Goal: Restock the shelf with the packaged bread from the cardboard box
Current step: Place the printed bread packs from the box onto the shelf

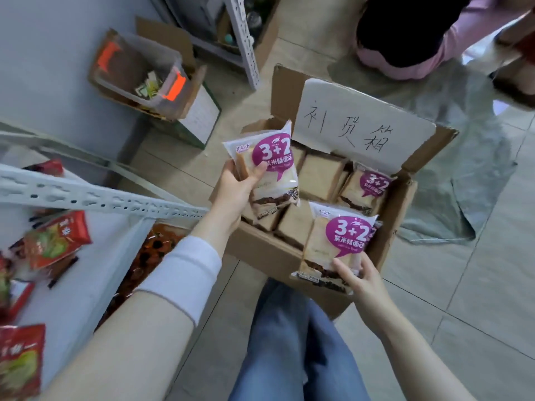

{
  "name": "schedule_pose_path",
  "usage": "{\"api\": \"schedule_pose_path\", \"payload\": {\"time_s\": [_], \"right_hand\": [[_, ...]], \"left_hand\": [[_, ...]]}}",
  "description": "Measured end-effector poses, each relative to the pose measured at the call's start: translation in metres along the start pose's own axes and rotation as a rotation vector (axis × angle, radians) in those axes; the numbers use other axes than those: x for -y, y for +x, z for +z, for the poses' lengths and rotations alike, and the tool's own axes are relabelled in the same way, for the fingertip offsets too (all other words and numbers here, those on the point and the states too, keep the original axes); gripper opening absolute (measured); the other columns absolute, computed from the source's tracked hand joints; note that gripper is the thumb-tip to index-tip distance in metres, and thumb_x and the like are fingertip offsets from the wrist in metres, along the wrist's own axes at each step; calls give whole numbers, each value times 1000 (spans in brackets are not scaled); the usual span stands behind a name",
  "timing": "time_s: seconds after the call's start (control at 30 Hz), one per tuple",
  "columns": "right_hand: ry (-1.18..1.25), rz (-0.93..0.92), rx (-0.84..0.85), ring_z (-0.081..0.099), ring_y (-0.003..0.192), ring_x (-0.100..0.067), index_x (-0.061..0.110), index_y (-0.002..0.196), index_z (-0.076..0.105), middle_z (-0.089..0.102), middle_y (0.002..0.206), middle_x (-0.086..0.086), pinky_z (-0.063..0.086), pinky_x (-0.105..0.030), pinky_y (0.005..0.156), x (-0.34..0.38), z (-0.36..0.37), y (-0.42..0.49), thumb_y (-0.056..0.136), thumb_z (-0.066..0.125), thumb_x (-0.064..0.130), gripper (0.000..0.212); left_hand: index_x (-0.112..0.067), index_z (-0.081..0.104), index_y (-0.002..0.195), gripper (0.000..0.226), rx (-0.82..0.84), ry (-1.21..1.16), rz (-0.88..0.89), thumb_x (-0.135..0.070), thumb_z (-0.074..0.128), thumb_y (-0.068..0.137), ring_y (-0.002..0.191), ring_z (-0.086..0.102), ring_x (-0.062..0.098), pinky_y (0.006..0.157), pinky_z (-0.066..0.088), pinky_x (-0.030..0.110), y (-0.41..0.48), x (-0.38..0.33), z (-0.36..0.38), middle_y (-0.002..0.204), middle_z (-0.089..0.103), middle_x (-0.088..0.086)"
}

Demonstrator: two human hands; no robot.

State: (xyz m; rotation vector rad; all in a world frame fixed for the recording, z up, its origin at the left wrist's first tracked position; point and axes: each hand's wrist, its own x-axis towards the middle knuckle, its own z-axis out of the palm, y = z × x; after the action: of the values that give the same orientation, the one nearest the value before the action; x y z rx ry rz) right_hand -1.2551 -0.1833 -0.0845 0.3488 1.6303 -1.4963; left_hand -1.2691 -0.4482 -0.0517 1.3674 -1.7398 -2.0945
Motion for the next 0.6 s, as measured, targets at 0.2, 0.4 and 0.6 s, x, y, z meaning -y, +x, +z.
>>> {"api": "schedule_pose_path", "payload": {"time_s": [0.2,0.4,0.6], "right_hand": [[-135,-152,233,71,87,-17,27,103,59,74,96,2,58,-26,66,53,53,-107,84,63,17,22],[-334,-311,487,70,75,-2,25,99,59,74,83,11,51,-11,58,112,164,-218,84,63,6,25],[-450,-489,677,70,69,-2,13,94,62,75,74,10,50,-9,56,138,309,-290,82,63,2,16]], "left_hand": [[-24,59,97,16,-98,-274,225,-16,64,84,80,71,5,61,55,22,-164,-84,-104,82,75,-12],[-19,60,99,13,-259,-428,431,-19,60,86,82,71,12,67,57,31,-308,-168,-240,84,75,-7],[-22,60,99,17,-503,-339,612,-28,64,84,86,71,10,68,57,30,-400,-195,-395,88,74,-8]]}}
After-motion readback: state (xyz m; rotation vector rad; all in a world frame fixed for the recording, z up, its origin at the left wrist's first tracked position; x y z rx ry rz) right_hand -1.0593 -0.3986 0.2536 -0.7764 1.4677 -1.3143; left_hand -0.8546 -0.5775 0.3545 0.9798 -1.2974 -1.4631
